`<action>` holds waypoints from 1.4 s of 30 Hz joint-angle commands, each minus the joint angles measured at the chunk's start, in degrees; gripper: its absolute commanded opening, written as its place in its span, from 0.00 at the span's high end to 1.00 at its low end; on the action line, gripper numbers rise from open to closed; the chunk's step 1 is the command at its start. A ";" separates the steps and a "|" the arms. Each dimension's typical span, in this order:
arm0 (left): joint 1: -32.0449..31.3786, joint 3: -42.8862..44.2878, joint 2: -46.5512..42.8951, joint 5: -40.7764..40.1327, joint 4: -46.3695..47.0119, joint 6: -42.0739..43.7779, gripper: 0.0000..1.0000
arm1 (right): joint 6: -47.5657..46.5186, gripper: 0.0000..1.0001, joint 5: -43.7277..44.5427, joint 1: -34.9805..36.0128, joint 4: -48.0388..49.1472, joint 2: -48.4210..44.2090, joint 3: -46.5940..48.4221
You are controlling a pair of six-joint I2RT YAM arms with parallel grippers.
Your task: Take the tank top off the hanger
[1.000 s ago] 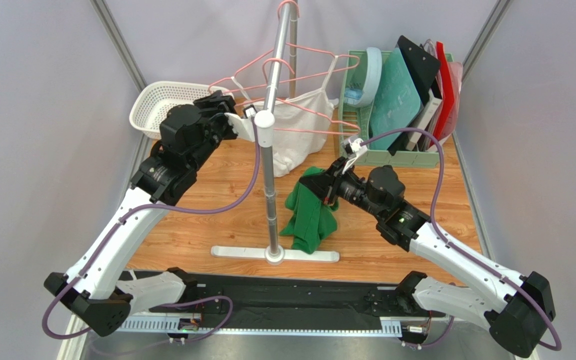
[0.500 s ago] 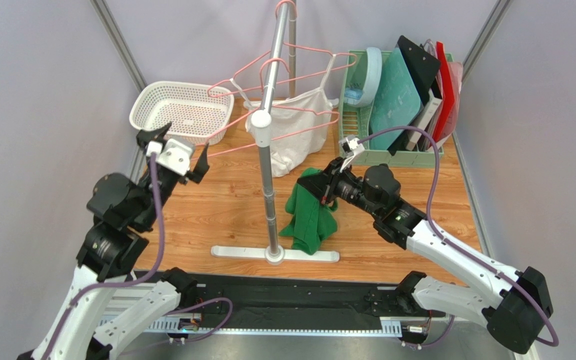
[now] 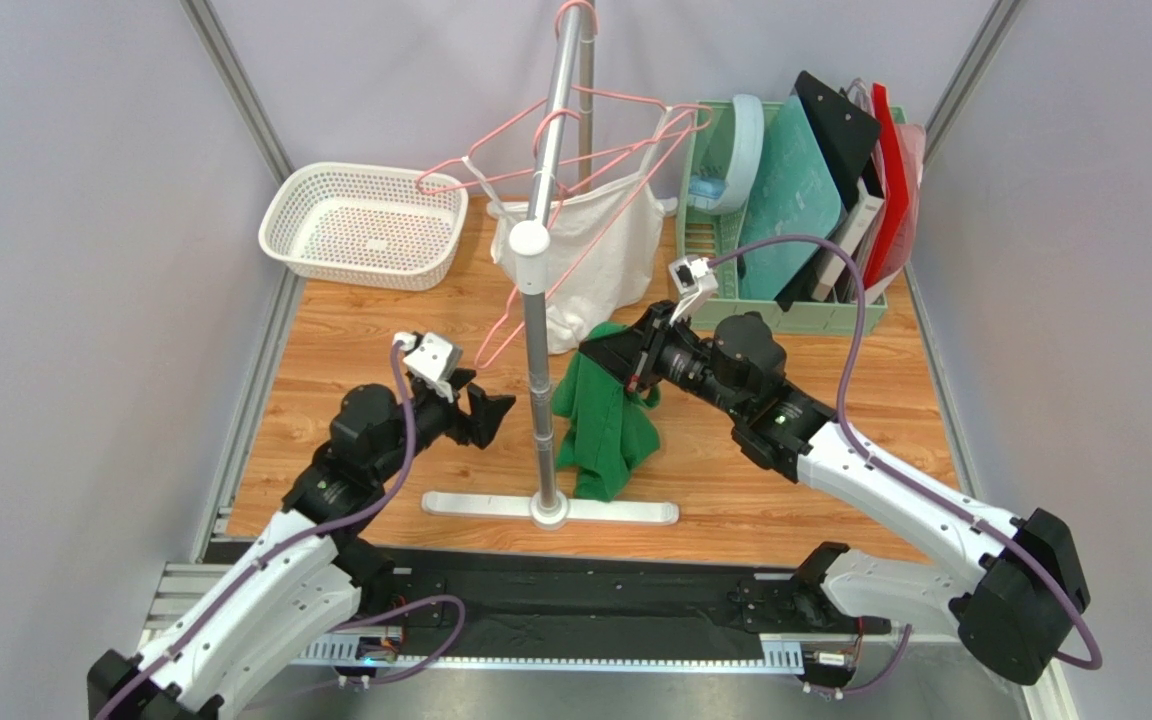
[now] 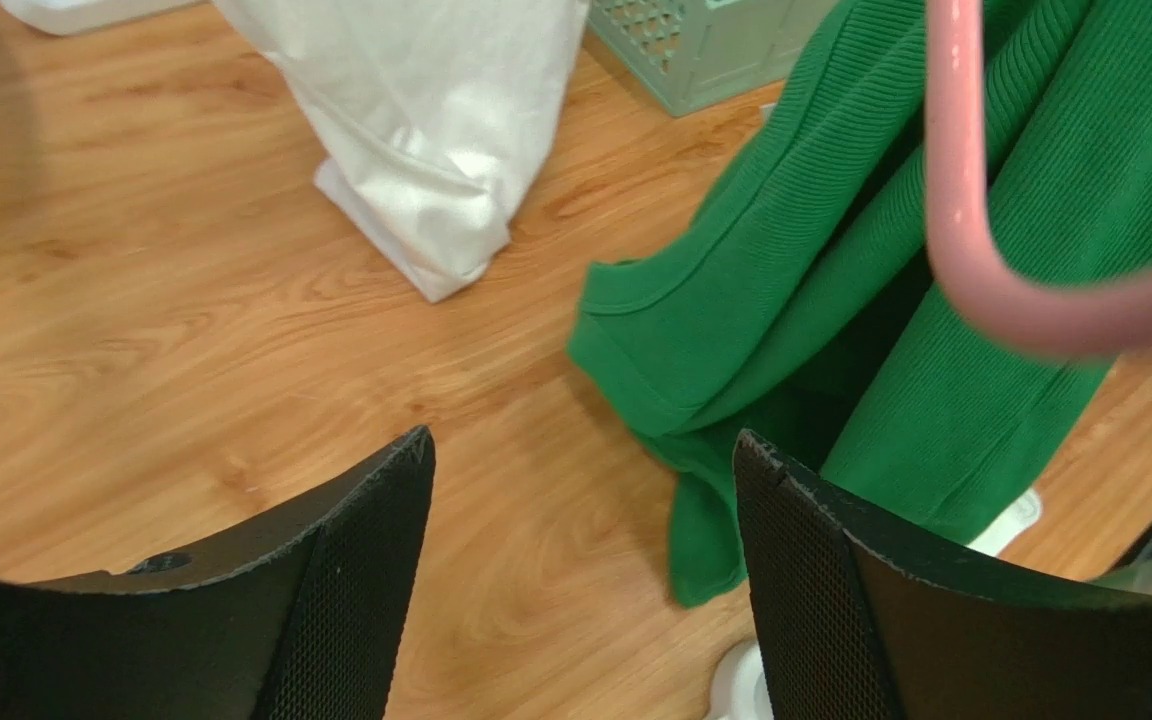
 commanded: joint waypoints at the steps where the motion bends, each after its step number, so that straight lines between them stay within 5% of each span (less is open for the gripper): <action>1: 0.18 -2.86 4.17 8.45 18.25 -8.77 0.23 | 2.18 1.00 -0.38 -0.18 5.70 0.02 3.40; 8: 0.18 -11.23 6.27 14.43 33.98 -10.54 0.13 | 3.76 1.00 -1.34 -0.18 6.40 2.03 5.24; 15: -0.08 -12.90 17.33 23.49 47.61 -9.40 0.10 | 6.84 1.00 -3.89 -0.18 7.72 5.02 7.88; 34: -1.23 -12.12 24.65 23.14 52.90 -1.14 0.11 | 15.80 1.00 -7.67 4.39 12.46 11.18 9.73; 38: -1.23 -12.29 24.30 23.85 52.98 -2.01 0.19 | 19.31 1.00 -8.11 5.00 16.50 11.88 8.67; 41: -1.23 -13.08 23.07 24.03 53.95 -2.80 0.36 | 20.20 1.00 -8.02 5.79 17.47 12.23 9.02; 42: -1.23 -13.78 22.46 23.59 54.30 -3.33 0.50 | 20.11 1.00 -7.94 6.32 17.47 12.32 9.20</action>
